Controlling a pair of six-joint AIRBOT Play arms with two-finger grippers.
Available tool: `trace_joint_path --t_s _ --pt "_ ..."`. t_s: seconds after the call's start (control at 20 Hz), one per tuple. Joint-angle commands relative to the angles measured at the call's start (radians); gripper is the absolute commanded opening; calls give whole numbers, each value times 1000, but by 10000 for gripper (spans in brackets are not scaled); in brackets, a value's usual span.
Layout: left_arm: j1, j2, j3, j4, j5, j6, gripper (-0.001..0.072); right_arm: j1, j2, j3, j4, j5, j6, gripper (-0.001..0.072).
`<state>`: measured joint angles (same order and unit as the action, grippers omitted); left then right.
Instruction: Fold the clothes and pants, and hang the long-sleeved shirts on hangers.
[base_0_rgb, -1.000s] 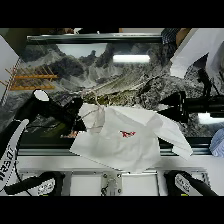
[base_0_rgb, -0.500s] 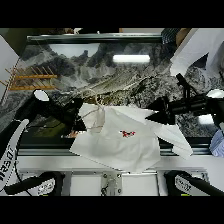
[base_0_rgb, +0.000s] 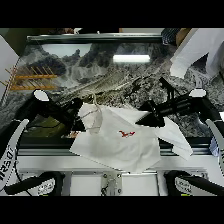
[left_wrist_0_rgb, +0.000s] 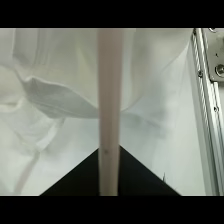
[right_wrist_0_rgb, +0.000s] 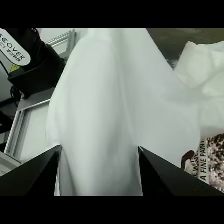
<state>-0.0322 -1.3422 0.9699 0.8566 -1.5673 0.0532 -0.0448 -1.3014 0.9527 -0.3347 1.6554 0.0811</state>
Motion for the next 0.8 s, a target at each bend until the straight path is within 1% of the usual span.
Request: trace_joint_path --t_s 0.0,0.25,0.35,0.4,0.45,0.5,0.75 --pt "0 0 0 -11 0 -2 14 15 -5 0 6 -2 0 540" --pt "0 0 0 -11 0 -2 14 15 -5 0 3 -7 0 523" --pt "0 0 0 -11 0 -2 14 15 -5 0 -3 -6 -8 306" --pt "0 0 0 -11 0 -2 13 15 -5 0 -3 -6 -20 182" --pt "0 0 0 -11 0 -2 13 15 -5 0 -1 -5 -60 54" --pt "0 0 0 -11 0 -2 14 15 -5 0 -1 -6 -103 21" --pt "0 0 0 -11 0 -2 13 15 -5 0 -1 -6 -277 21"
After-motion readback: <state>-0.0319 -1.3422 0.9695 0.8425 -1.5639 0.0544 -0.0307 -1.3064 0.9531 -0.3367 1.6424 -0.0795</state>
